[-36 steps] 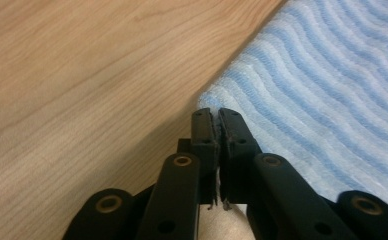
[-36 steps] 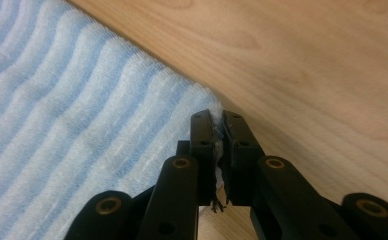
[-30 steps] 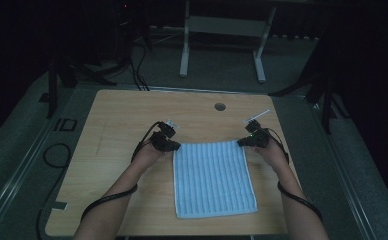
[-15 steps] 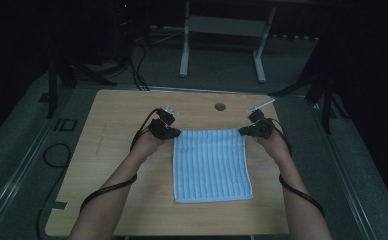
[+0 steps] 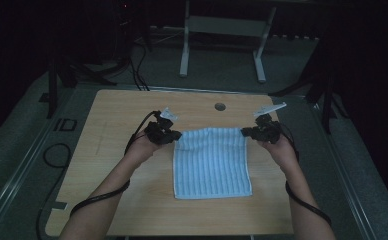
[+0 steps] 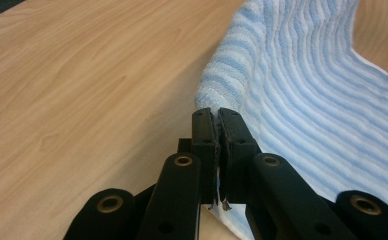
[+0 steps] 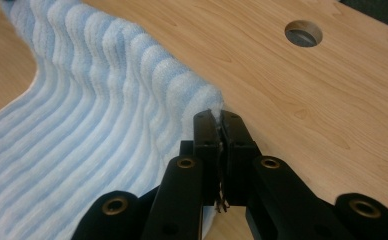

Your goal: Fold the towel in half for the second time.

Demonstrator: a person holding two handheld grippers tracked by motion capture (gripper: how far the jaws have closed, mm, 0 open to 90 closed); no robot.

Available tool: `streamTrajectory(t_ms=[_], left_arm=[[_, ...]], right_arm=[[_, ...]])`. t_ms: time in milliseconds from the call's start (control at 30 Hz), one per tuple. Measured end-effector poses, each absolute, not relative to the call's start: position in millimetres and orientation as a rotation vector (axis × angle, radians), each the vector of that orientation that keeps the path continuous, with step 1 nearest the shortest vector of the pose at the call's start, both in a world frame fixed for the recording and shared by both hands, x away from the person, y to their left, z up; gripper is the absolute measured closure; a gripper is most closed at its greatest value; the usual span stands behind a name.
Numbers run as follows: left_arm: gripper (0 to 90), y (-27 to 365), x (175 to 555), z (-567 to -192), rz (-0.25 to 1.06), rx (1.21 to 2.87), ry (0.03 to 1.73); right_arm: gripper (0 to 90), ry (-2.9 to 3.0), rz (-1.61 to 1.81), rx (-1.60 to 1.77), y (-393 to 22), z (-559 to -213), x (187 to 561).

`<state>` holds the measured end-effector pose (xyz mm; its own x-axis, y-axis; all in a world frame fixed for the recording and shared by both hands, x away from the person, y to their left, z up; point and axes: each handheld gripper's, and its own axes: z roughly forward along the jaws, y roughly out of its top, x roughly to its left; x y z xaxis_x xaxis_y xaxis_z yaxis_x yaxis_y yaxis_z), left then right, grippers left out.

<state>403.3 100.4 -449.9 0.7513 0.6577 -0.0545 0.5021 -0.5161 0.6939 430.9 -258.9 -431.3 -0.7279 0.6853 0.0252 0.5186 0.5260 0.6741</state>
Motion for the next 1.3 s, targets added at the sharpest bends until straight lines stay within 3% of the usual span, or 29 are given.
streamTrajectory(t_ms=[533,800,1133,1300], left_arm=[[86.2,110.3,327.9,-452.5,0.223,2.211,0.701],[86.2,103.5,295.1,-485.8,0.111,2.288,0.642],[85.6,100.1,281.0,-517.6,-0.005,2.343,0.653],[54.9,107.9,281.9,-503.6,0.039,2.306,0.673]], right_arm=[[87.3,2.519,1.092,0.914,-284.2,-435.1,343.9],[87.1,2.628,1.045,0.949,-295.2,-472.2,303.9],[86.9,2.709,1.020,1.002,-295.9,-502.4,286.8],[70.1,2.668,1.087,0.991,-297.4,-484.5,279.0]])
